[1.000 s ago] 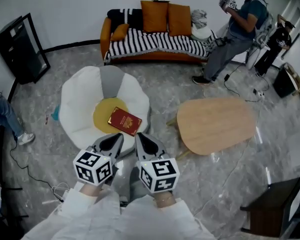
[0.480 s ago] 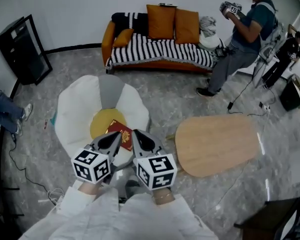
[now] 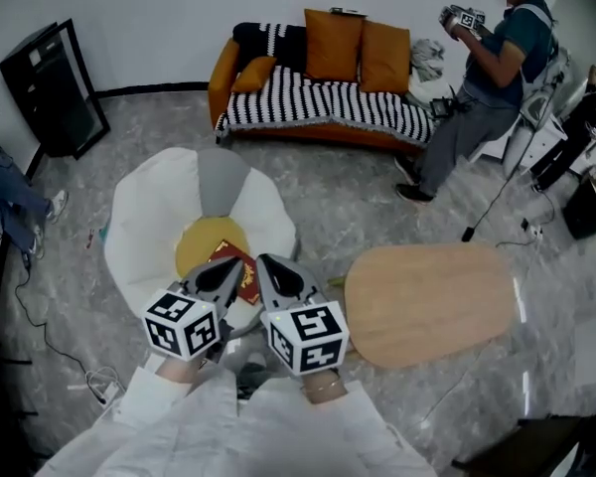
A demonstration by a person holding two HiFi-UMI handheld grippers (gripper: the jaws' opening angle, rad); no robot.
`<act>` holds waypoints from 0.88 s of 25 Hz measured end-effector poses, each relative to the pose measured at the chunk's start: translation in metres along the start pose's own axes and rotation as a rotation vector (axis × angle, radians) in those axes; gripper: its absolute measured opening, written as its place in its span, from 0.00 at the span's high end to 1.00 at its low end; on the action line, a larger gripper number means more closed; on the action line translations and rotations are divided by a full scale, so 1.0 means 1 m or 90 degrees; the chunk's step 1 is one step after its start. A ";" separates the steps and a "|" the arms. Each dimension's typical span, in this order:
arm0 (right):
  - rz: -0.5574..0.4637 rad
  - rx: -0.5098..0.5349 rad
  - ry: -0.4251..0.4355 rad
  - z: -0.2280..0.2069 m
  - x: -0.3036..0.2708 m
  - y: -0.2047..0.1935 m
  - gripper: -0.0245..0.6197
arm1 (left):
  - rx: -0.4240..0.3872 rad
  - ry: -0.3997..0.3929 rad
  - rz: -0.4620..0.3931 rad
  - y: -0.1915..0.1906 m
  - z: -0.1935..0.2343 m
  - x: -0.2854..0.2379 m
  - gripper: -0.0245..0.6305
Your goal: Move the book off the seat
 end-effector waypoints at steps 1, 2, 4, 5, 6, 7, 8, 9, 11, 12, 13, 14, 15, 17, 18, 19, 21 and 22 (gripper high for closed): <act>0.000 -0.001 0.002 -0.001 -0.001 -0.001 0.94 | 0.000 0.001 0.000 -0.001 0.000 -0.001 0.95; 0.001 -0.002 0.003 -0.001 -0.002 -0.002 0.94 | -0.001 0.002 0.002 -0.002 0.000 -0.001 0.95; 0.005 -0.008 0.006 -0.002 -0.004 -0.005 0.94 | -0.002 0.002 0.005 -0.004 0.000 -0.001 0.95; 0.007 -0.012 0.008 -0.001 -0.005 -0.006 0.94 | -0.003 0.000 0.005 -0.004 0.000 0.000 0.95; 0.009 -0.015 0.010 -0.001 -0.005 -0.008 0.95 | -0.002 -0.003 0.004 -0.004 -0.001 0.001 0.95; 0.010 -0.018 0.012 0.000 -0.006 -0.009 0.94 | -0.001 -0.009 0.003 -0.005 -0.001 0.002 0.95; 0.012 -0.020 0.013 0.001 -0.008 -0.011 0.94 | 0.002 -0.015 0.001 -0.005 -0.002 0.003 0.95; 0.013 -0.023 0.013 0.002 -0.010 -0.013 0.94 | 0.006 -0.020 0.001 -0.006 -0.001 0.003 0.95; 0.017 -0.026 0.013 0.004 -0.014 -0.016 0.94 | 0.009 -0.026 0.006 -0.007 0.002 0.004 0.95; 0.018 -0.026 0.013 0.005 -0.016 -0.017 0.95 | 0.009 -0.028 0.009 -0.008 0.004 0.005 0.95; 0.019 -0.026 0.012 0.006 -0.018 -0.017 0.95 | 0.011 -0.030 0.011 -0.008 0.006 0.005 0.95; 0.019 -0.027 0.011 0.006 -0.019 -0.017 0.94 | 0.015 -0.031 0.011 -0.009 0.008 0.004 0.95; 0.018 -0.029 0.008 0.006 -0.020 -0.017 0.95 | 0.020 -0.032 0.010 -0.009 0.009 0.004 0.95; 0.018 -0.035 0.002 0.005 -0.024 -0.016 0.94 | 0.026 -0.034 0.011 -0.008 0.013 0.003 0.95; 0.020 -0.037 -0.002 0.005 -0.025 -0.015 0.95 | 0.028 -0.036 0.014 -0.008 0.014 0.003 0.95; 0.022 -0.040 -0.005 0.005 -0.026 -0.016 0.95 | 0.030 -0.039 0.017 -0.007 0.016 0.004 0.95; 0.026 -0.045 -0.010 0.008 -0.028 -0.017 0.95 | 0.036 -0.043 0.024 -0.006 0.021 0.005 0.95; 0.029 -0.048 -0.012 0.010 -0.029 -0.018 0.94 | 0.040 -0.045 0.025 -0.005 0.024 0.006 0.95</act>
Point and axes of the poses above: the fingertips, and each gripper's own axes: x backward along the fingers, z to its left, y out of its top, the point moved 1 cm from there along x, backward along the fingers, and after that the axes turned 6 degrees about -z, right-handed, at the moved point
